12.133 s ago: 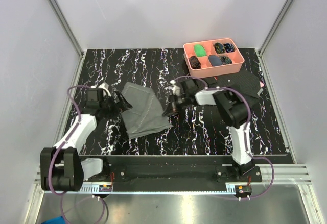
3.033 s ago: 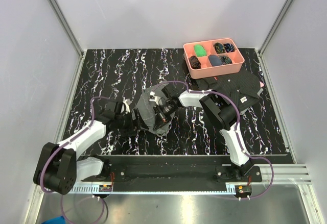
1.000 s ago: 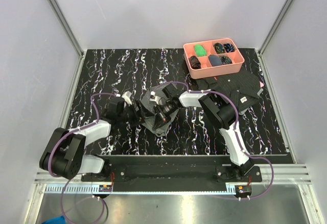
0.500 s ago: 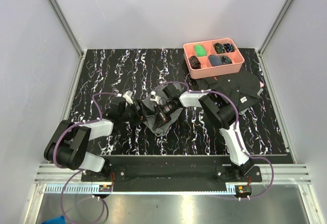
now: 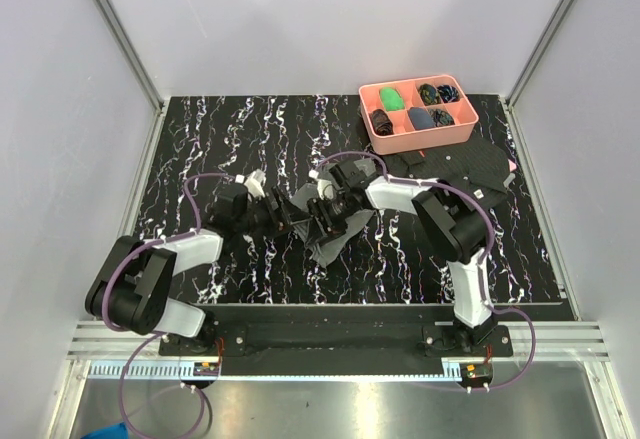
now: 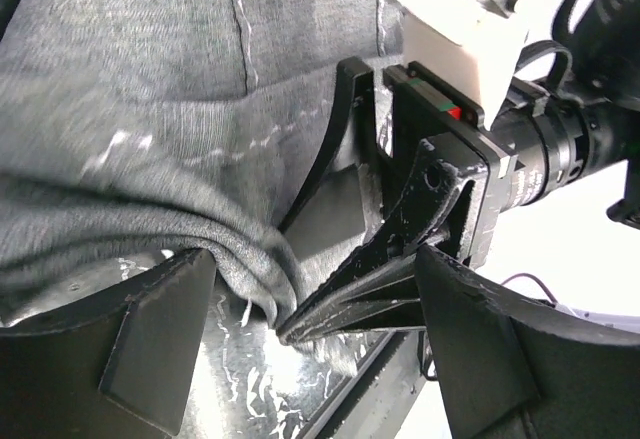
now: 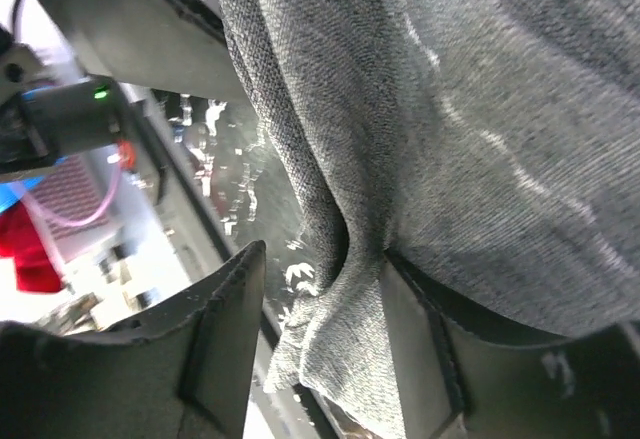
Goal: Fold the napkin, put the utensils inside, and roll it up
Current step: Roll the napkin with the utensil
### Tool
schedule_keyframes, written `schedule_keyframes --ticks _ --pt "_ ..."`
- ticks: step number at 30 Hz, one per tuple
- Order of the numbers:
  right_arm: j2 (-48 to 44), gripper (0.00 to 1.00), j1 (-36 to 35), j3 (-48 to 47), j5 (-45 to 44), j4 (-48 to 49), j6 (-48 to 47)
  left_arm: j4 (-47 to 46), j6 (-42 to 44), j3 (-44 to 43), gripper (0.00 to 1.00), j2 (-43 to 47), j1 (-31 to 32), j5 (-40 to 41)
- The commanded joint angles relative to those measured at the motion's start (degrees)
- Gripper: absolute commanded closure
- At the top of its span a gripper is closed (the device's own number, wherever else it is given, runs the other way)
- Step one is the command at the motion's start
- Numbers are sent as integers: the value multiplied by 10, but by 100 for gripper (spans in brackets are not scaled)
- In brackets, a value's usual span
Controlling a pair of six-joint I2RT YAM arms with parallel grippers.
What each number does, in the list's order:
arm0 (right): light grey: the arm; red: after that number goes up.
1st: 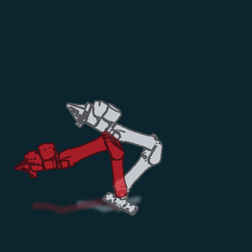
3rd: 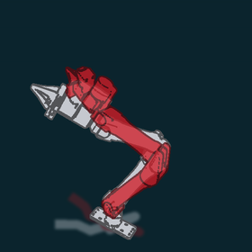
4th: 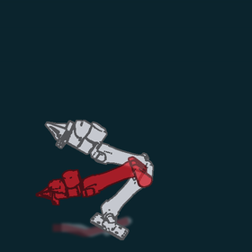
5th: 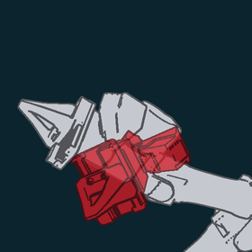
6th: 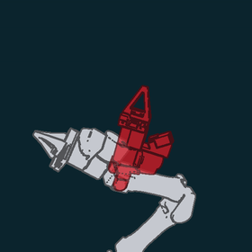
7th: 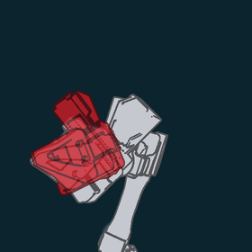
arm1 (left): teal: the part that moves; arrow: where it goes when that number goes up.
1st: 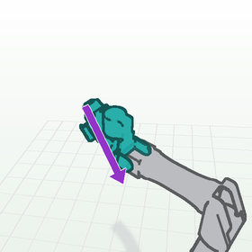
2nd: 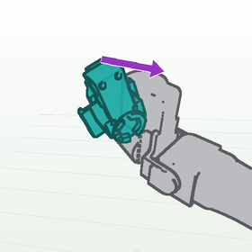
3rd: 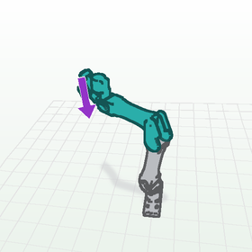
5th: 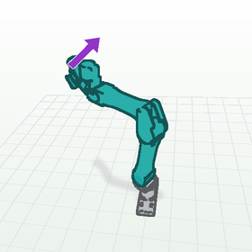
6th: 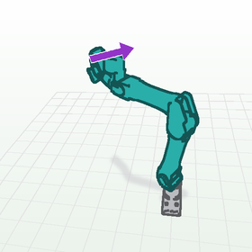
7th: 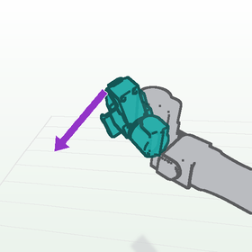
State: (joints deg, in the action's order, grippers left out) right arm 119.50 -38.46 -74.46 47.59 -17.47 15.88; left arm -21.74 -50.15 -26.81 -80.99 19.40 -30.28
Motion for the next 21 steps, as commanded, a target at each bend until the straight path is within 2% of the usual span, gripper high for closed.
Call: schedule_keyframes --ticks 1,5,11,16,17,21 --pt "-80 39 -12 32 -77 5 -44 87 40 8 18 -27 -5 86" --pt "-108 37 -14 52 -85 7 -46 75 38 7 18 -27 -5 78" --pt "-139 36 -28 83 -148 30 -42 98 41 6 18 -2 -5 82" --pt "-185 36 -93 113 -288 74 -35 157 52 2 17 47 -16 100" --pt "-196 36 -102 117 -338 85 -40 159 52 4 17 55 -20 101" --pt "-204 33 -144 130 -443 110 -56 177 67 6 16 80 -39 115"
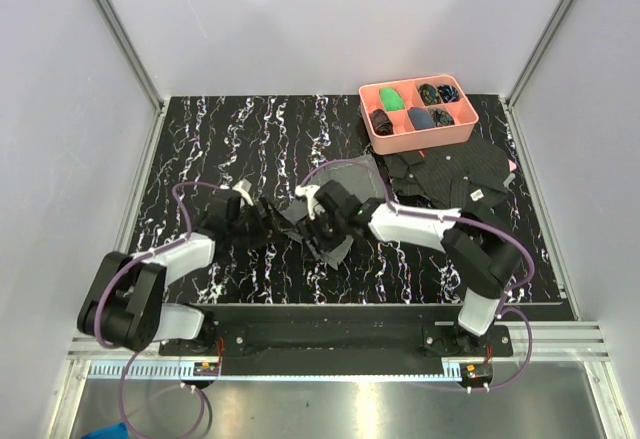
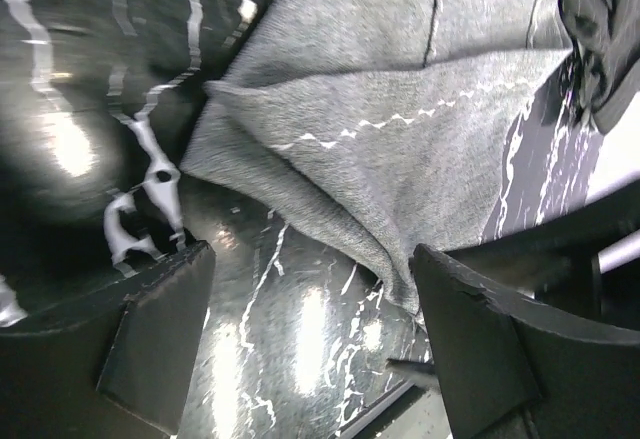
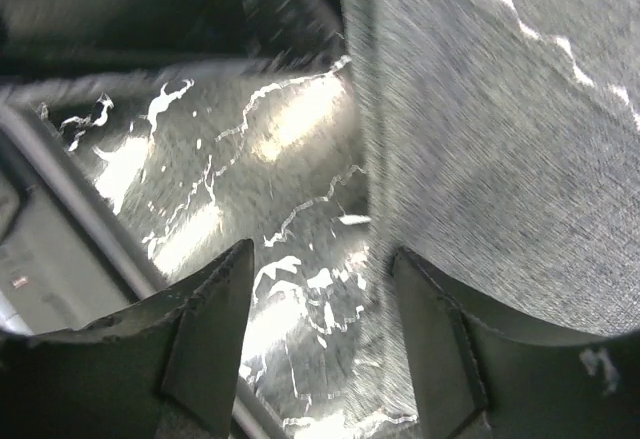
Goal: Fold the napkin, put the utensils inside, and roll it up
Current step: Roll the napkin with the utensil
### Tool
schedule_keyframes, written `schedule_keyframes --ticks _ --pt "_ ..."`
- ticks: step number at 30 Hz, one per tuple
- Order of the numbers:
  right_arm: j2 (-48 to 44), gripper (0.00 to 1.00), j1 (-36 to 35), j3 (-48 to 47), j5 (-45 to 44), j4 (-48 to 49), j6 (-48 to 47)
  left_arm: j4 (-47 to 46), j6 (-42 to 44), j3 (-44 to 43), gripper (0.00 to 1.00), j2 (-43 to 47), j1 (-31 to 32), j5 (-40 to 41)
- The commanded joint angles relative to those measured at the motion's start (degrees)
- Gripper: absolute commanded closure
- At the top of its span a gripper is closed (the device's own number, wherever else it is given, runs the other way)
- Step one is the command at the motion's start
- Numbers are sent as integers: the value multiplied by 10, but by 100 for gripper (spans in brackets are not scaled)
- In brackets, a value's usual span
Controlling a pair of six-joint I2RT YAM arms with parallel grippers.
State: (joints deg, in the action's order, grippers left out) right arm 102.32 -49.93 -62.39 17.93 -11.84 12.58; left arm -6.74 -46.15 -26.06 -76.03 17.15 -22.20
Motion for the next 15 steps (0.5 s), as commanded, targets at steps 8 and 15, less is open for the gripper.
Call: schedule_keyframes --ticks 8,15 --pt "-20 33 -75 21 -258 104 -89 53 51 -8 16 40 -53 20" --pt "2 34 -91 24 -240 139 -123 54 55 -2 16 39 -69 9"
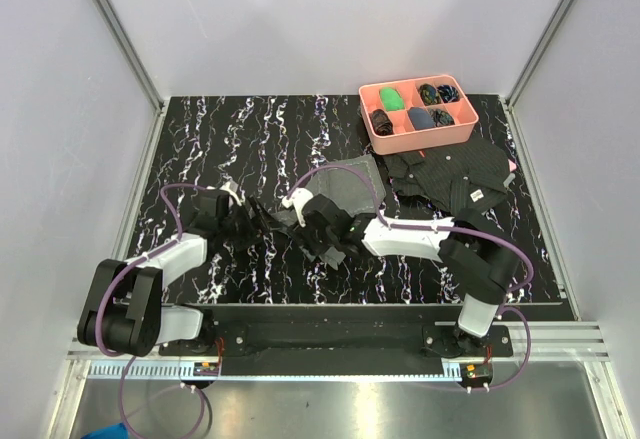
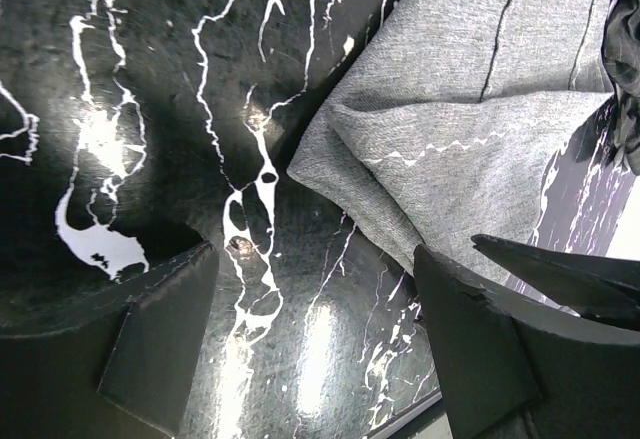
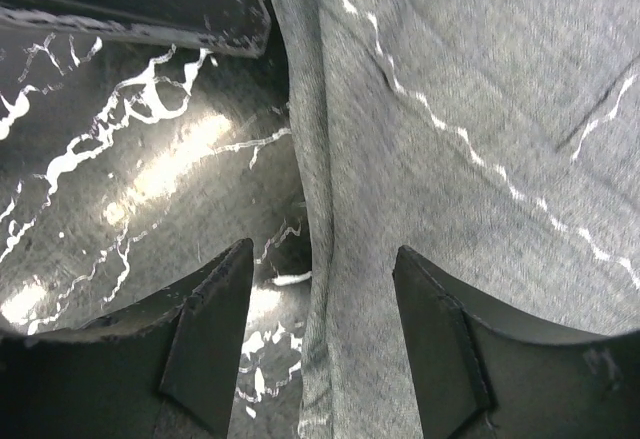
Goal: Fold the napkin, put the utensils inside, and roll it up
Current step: Roll the napkin with the utensil
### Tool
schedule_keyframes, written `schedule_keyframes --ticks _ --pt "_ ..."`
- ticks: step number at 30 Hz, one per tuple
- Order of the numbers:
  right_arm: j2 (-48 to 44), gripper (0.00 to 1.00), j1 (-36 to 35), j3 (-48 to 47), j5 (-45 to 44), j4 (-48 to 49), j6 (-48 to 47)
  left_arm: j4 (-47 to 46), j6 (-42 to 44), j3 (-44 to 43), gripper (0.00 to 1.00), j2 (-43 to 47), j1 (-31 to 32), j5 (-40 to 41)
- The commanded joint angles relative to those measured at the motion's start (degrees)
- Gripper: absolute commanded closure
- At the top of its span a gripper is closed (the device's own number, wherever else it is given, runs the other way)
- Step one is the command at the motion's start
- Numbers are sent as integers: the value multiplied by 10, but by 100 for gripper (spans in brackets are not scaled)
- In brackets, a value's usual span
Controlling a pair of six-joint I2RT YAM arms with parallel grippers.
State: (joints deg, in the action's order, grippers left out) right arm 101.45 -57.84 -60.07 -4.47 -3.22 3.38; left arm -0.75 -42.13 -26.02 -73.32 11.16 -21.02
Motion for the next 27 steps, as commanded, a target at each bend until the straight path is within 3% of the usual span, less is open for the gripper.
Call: schedule_keyframes --ticks 1,5,8,17,27 --pt "16 35 -17 3 -14 57 -48 -7 14 0 16 11 -11 -4" --pt "38 41 -30 0 -19 61 -62 -12 15 4 16 10 -19 -12" --pt "52 52 -32 -4 -29 61 -72 -14 15 6 16 8 -25 -22" --pt "99 62 -32 -30 -64 17 -77 -16 14 13 16 12 -41 -37" --pt "59 54 -32 -36 -90 5 -89 6 30 8 16 33 -59 -40"
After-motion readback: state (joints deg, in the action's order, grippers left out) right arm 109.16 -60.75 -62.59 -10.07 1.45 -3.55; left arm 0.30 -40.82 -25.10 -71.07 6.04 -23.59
